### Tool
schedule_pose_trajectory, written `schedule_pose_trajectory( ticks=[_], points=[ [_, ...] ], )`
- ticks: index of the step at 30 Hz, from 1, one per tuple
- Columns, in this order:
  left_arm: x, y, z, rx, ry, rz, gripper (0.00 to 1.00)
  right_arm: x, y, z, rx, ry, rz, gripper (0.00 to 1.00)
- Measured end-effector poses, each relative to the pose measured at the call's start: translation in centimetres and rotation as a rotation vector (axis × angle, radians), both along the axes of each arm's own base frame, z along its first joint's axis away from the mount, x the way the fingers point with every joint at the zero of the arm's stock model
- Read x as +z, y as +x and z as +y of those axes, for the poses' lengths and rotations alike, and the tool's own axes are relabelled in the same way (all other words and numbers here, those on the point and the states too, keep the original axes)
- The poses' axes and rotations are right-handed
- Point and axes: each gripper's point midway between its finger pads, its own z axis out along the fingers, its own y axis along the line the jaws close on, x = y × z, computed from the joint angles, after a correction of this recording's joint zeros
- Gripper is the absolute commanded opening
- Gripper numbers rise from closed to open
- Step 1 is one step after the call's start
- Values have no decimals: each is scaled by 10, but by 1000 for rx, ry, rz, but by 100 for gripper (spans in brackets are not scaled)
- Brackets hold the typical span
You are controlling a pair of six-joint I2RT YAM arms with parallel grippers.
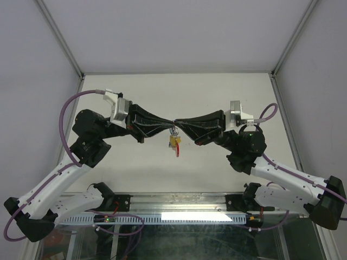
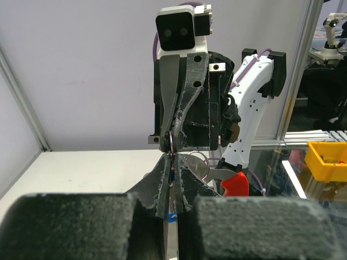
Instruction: Put the keys on the keyring
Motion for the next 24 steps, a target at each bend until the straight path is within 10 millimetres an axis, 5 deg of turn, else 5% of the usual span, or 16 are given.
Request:
schedule_pose_trajectory(
  ticks=[8, 12, 24],
  points=[
    [-6, 2, -2, 6, 28, 4, 0, -7, 0, -2, -25, -48, -3, 15],
    [-17, 7, -4, 22, 76, 6, 0, -9, -3, -9, -51, -95, -10, 37],
    [-56, 23, -8, 54, 302, -7, 0, 28, -19, -33, -122, -361, -128, 40]
  ],
)
